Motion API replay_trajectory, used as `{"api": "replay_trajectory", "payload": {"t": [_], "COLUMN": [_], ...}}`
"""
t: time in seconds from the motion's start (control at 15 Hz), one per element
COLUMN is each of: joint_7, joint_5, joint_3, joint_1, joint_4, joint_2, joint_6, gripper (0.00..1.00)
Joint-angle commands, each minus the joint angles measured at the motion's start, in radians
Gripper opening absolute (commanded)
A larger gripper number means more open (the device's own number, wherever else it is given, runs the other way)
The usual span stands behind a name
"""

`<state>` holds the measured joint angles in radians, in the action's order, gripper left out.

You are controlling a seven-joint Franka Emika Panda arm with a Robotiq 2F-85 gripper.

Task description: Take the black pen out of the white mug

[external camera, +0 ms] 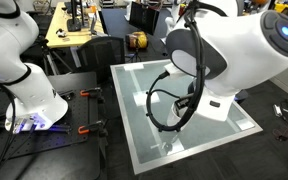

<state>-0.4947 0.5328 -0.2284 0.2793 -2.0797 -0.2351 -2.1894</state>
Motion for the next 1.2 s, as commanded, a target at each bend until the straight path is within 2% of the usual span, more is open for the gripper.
{"api": "replay_trajectory", "payload": {"t": [0.0,0.2,0.27,1.13], "joint_7": [0.026,0.023,0.022,0.017], "joint_5": [0.017,0.015,0.013,0.009], "joint_3": [0.001,0.006,0.007,0.013], "joint_1": [0.0,-0.003,-0.003,-0.004], "joint_4": [0.038,0.045,0.047,0.073], "joint_2": [-0.021,-0.036,-0.043,-0.123], "joint_6": [0.049,0.056,0.058,0.066], "gripper": [0.47,0.33,0.36,0.35]}}
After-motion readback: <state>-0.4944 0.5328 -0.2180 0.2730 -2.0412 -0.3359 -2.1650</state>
